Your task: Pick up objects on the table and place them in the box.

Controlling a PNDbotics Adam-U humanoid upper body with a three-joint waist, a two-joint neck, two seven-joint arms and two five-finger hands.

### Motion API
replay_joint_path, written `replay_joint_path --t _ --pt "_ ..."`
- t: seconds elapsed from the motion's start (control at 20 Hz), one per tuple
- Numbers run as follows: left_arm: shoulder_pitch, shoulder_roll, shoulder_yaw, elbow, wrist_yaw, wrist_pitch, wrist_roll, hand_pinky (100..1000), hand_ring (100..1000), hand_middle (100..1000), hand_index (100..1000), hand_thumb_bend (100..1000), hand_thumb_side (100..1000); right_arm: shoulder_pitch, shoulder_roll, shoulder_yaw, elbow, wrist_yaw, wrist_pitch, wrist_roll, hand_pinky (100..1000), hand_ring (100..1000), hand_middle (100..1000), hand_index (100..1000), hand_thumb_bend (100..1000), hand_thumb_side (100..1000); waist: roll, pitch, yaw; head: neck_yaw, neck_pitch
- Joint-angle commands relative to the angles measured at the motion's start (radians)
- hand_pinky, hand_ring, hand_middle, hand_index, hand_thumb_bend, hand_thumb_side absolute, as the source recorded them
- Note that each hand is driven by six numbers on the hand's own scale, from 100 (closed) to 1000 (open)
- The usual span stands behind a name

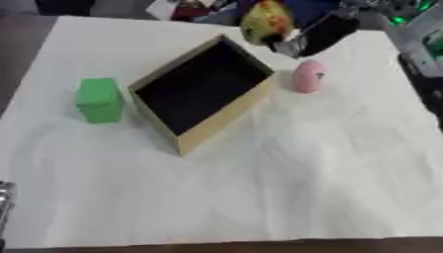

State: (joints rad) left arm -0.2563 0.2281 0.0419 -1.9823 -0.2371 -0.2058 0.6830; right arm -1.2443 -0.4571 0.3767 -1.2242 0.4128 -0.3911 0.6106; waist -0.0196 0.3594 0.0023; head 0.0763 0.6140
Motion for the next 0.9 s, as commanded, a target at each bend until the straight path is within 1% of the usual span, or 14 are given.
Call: replay_joint_path --t 0.05,0.2,0.35,0.65,0.75,0.8,0.85,0.9 --pt "-0.011 0.005 -0.003 -0.018 0.004 -0.001 -0.006 752 618 624 821 238 1000 -0.031 0.054 -0.013 0.025 0.041 -0.006 -0.002 836 769 557 739 100 186 0.005 -0.016 0.005 -0.007 -0.013" --pt "-0.015 0.003 -0.006 -0.018 0.006 -0.002 -0.009 751 617 624 820 237 1000 -0.032 0.110 -0.009 0.060 0.083 -0.015 -0.004 836 770 563 742 100 193 0.007 -0.011 0.012 -0.014 -0.017" --pt "-0.017 0.002 -0.007 -0.018 0.009 -0.003 -0.012 752 617 625 821 236 1000 -0.032 0.151 0.000 0.099 0.129 -0.029 -0.010 833 772 571 746 100 206 0.008 -0.009 0.018 -0.019 -0.019" --pt "-0.020 0.000 -0.010 -0.018 0.012 -0.004 -0.017 752 617 625 822 236 1000 -0.028 0.209 0.002 0.184 0.225 -0.053 -0.058 828 775 583 750 100 218 0.008 -0.008 0.023 -0.024 -0.025" --pt "-0.020 -0.001 -0.010 -0.018 0.013 -0.004 -0.018 752 617 625 822 236 1000 -0.024 0.223 -0.002 0.208 0.256 -0.059 -0.078 830 779 593 757 100 265 0.008 -0.008 0.025 -0.024 -0.027" --pt "-0.020 -0.001 -0.010 -0.018 0.013 -0.004 -0.019 752 617 626 822 236 1000 -0.023 0.228 -0.003 0.217 0.272 -0.065 -0.086 835 789 613 770 100 330 0.008 -0.008 0.025 -0.024 -0.028" --pt "-0.020 -0.001 -0.010 -0.018 0.013 -0.004 -0.019 752 617 626 822 236 1000 -0.022 0.232 -0.002 0.225 0.288 -0.073 -0.090 837 792 620 776 100 352 0.008 -0.007 0.026 -0.025 -0.028" --pt "-0.020 -0.001 -0.010 -0.018 0.013 -0.004 -0.019 752 616 626 822 235 1000 -0.022 0.236 -0.001 0.232 0.304 -0.082 -0.090 842 803 648 798 100 429 0.008 -0.007 0.026 -0.025 -0.029"
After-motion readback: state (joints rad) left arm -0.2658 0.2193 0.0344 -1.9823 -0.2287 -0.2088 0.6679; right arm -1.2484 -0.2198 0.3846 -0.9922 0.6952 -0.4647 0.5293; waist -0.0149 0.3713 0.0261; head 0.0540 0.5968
